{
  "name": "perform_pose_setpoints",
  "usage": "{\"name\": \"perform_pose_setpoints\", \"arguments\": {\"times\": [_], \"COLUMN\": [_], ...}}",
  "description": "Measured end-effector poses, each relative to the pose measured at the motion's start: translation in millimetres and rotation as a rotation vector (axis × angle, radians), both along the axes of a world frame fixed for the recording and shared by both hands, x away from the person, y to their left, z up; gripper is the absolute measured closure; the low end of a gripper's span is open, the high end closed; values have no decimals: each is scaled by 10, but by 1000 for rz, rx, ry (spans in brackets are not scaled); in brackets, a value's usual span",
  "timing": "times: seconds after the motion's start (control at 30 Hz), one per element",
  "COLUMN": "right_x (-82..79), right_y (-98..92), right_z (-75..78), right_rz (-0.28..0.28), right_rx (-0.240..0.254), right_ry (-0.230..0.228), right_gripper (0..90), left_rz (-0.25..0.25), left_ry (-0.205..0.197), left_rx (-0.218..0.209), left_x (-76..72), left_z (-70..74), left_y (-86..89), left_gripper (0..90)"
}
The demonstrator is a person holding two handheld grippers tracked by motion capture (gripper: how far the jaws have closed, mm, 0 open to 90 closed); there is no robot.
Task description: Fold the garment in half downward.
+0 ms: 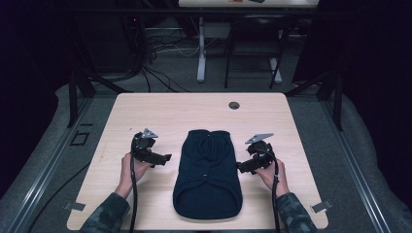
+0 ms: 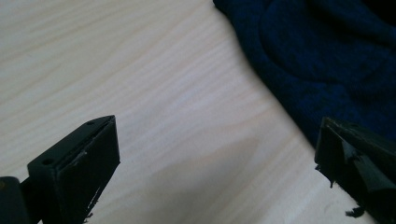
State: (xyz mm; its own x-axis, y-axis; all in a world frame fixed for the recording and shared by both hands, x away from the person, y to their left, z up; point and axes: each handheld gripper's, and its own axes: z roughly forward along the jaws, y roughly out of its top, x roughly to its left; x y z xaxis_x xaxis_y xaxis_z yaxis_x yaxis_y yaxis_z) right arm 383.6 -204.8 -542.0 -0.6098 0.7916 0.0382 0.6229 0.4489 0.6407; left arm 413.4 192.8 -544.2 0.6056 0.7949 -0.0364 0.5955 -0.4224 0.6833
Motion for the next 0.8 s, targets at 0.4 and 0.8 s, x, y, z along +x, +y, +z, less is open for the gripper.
{"name": "perform_pose_setpoints", "arguments": {"times": [0.4, 0.8], "right_x": [327, 574], "right_y": [136, 265], "right_z": [27, 107], "right_rz": [0, 15], "right_rx": [19, 30], "right_ry": [7, 7], "right_gripper": [0, 27], "left_rz": [-40, -71], "left_ry": [-1, 55], "left_rx": [0, -20], "left_x": [292, 543], "left_z": [54, 46], "left_y": [-295, -552], "left_gripper": [1, 1]}}
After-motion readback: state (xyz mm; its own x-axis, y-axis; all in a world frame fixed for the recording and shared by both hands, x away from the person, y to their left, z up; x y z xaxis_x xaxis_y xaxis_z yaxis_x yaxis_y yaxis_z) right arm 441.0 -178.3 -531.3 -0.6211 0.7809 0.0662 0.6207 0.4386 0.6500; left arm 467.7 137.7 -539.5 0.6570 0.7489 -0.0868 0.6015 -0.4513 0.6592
